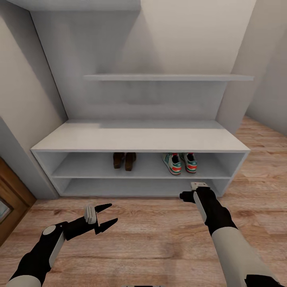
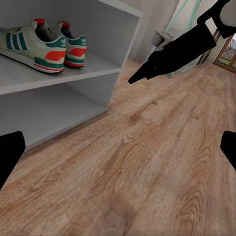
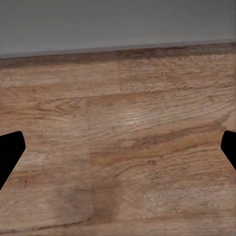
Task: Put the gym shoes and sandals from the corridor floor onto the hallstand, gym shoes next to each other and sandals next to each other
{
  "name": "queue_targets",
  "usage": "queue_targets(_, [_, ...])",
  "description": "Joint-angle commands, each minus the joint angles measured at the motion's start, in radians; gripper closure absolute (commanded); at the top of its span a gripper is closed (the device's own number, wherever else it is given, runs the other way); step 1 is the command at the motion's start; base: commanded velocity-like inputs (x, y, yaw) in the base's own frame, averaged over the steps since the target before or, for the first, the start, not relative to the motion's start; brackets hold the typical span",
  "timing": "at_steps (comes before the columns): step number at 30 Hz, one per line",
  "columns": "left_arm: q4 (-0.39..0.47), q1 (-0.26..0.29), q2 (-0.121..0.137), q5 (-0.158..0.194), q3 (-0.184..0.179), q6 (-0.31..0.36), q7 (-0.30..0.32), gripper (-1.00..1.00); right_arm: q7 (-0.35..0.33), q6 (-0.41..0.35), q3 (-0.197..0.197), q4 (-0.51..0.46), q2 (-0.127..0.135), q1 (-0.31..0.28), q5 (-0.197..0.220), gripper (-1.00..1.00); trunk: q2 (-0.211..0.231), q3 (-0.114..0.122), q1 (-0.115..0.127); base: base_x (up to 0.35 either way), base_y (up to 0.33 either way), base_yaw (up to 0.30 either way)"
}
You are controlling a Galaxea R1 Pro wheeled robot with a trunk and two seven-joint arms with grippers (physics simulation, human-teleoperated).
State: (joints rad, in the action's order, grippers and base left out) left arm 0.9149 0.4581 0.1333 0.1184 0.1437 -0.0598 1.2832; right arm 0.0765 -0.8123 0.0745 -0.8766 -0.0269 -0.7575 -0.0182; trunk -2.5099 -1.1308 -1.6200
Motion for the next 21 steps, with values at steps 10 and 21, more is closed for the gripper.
queue_targets(10, [-0.002,0.001,-0.001,0.003,0.000,-0.006,0.001,-1.00,-0.008,0.305,0.003,0.159,-0.002,-0.001,0.007,-1.00,0.000,-0.001,0.000,0.000,0.000,0.000])
queue_targets(21, [-0.014,0.001,-0.001,0.002,0.000,-0.007,-0.002,-1.00,-0.423,0.466,0.008,0.456,0.001,-0.001,0.011,-1.00,0.000,-0.001,0.000,0.000,0.000,0.000])
